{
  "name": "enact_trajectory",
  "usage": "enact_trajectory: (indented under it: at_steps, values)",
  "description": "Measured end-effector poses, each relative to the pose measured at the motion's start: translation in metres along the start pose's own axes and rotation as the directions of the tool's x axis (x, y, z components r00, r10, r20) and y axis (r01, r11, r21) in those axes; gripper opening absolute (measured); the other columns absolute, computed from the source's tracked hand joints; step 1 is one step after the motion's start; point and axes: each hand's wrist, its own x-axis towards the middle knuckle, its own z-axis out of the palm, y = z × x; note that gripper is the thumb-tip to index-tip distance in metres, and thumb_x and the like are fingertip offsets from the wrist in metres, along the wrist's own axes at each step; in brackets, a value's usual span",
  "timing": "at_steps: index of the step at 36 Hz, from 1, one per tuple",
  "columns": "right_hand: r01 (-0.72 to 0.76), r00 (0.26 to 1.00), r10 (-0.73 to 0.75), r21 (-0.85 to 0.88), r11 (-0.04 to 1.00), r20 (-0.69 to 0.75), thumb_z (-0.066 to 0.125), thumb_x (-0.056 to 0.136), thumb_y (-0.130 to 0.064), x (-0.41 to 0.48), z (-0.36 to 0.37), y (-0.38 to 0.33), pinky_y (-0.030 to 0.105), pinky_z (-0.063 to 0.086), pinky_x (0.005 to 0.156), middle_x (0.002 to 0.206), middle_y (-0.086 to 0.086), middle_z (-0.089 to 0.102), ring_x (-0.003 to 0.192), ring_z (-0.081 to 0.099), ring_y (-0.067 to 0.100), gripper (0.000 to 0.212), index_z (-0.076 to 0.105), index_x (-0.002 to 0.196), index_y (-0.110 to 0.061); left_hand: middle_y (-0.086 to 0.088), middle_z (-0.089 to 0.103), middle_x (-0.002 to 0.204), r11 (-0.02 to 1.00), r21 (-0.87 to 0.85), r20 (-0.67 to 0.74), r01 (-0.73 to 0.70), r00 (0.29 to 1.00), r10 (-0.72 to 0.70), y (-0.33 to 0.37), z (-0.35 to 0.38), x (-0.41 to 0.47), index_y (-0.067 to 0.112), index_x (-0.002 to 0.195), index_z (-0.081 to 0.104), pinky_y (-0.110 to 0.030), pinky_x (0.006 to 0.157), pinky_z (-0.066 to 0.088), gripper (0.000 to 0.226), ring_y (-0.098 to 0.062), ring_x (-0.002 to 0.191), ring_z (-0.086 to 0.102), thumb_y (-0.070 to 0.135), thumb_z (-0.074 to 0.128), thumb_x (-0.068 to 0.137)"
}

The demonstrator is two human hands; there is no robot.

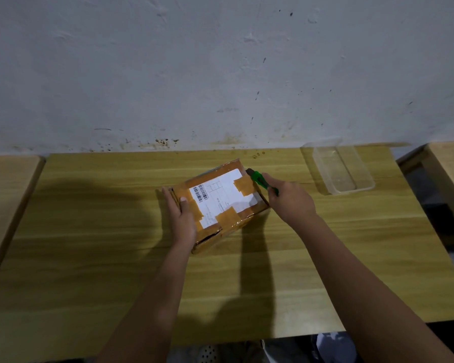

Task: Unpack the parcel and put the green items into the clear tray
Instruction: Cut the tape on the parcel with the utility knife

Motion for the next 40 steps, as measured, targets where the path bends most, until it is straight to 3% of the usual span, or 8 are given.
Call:
enact_trajectory:
  at_steps: [5,16,24,28,31,34,37,40]
  values:
    - [-0.014,0.999,0.014,-0.02,1.0,-0.032,0.037,0.095,-0.019,-0.008,0.002,0.003,0.028,0.033,0.046,0.073,0.011,0.059,0.061,0.051,0.026,0.044,0.043,0.135,-0.035,-0.004,0.026,0.153,1.0,0.018,-0.05,0.001,0.999,0.0,0.004,0.003,-0.004,0.027,0.147,0.008,-0.036,0.106,0.033,0.052,-0.028,0.134,0.036,0.022,0.03,0.1]
    - [-0.04,0.999,0.042,-0.101,0.994,0.016,0.04,0.093,-0.021,-0.047,0.003,0.019,0.029,0.039,0.056,0.085,0.009,0.065,0.071,0.057,0.027,0.045,0.043,0.131,-0.043,-0.006,0.035,0.148,0.998,0.061,-0.117,0.015,0.993,-0.008,0.007,0.006,-0.007,0.025,0.147,0.014,-0.033,0.101,0.036,0.05,-0.029,0.129,0.042,0.022,0.031,0.1]
    - [-0.192,0.957,0.248,0.31,0.931,-0.151,0.046,0.094,-0.021,-0.071,0.009,0.038,0.026,0.033,0.044,0.073,0.007,0.066,0.054,0.053,0.019,0.039,0.05,0.131,-0.033,-0.013,0.043,0.139,0.998,0.053,-0.237,0.036,0.971,-0.023,0.017,0.008,-0.021,0.012,0.14,0.031,-0.034,0.091,0.042,0.045,-0.031,0.12,0.048,0.017,0.041,0.096]
    - [-0.241,0.941,0.314,0.405,0.882,-0.124,0.045,0.094,-0.02,-0.073,0.02,0.032,0.027,0.035,0.044,0.079,0.007,0.067,0.056,0.053,0.019,0.039,0.05,0.131,-0.029,-0.016,0.053,0.113,0.999,0.024,-0.284,0.02,0.959,-0.013,0.012,-0.001,-0.042,-0.002,0.114,0.047,-0.018,0.07,0.036,0.032,-0.023,0.092,0.053,0.011,0.056,0.086]
    - [-0.27,0.929,0.35,0.434,0.859,-0.116,0.044,0.094,-0.02,-0.075,0.026,0.03,0.027,0.037,0.051,0.09,0.01,0.069,0.064,0.056,0.023,0.04,0.049,0.133,-0.028,-0.009,0.05,0.094,0.988,0.142,-0.201,-0.062,0.975,0.091,-0.006,-0.015,-0.059,0.001,0.093,0.048,-0.023,0.064,0.035,0.025,-0.025,0.082,0.05,0.011,0.067,0.079]
    - [-0.283,0.923,0.366,0.437,0.854,-0.117,0.044,0.094,-0.02,-0.077,0.026,0.031,0.029,0.039,0.057,0.099,0.013,0.069,0.073,0.059,0.027,0.04,0.048,0.134,-0.027,-0.006,0.056,0.113,0.978,0.155,0.049,-0.137,0.99,0.131,-0.019,-0.028,-0.069,0.004,0.105,0.048,-0.019,0.061,0.035,0.04,-0.026,0.097,0.057,0.016,0.073,0.076]
    - [-0.299,0.92,0.379,0.443,0.845,-0.101,0.043,0.094,-0.02,-0.079,0.024,0.032,0.029,0.04,0.056,0.097,0.013,0.069,0.07,0.058,0.026,0.041,0.048,0.134,-0.028,0.0,0.038,0.143,0.977,0.161,0.4,-0.137,0.914,0.062,-0.021,-0.036,-0.067,0.026,0.143,0.023,-0.029,0.093,0.044,0.089,-0.018,0.128,0.04,0.025,0.077,0.072]
    - [-0.313,0.919,0.386,0.44,0.842,-0.083,0.043,0.094,-0.02,-0.08,0.022,0.03,0.031,0.043,0.056,0.095,0.011,0.067,0.07,0.059,0.027,0.04,0.049,0.133,-0.028,0.001,0.024,0.153,0.961,0.208,0.511,-0.183,0.858,0.053,-0.02,-0.041,-0.063,0.034,0.146,0.006,-0.039,0.105,0.033,0.104,-0.02,0.139,0.026,0.031,0.077,0.07]
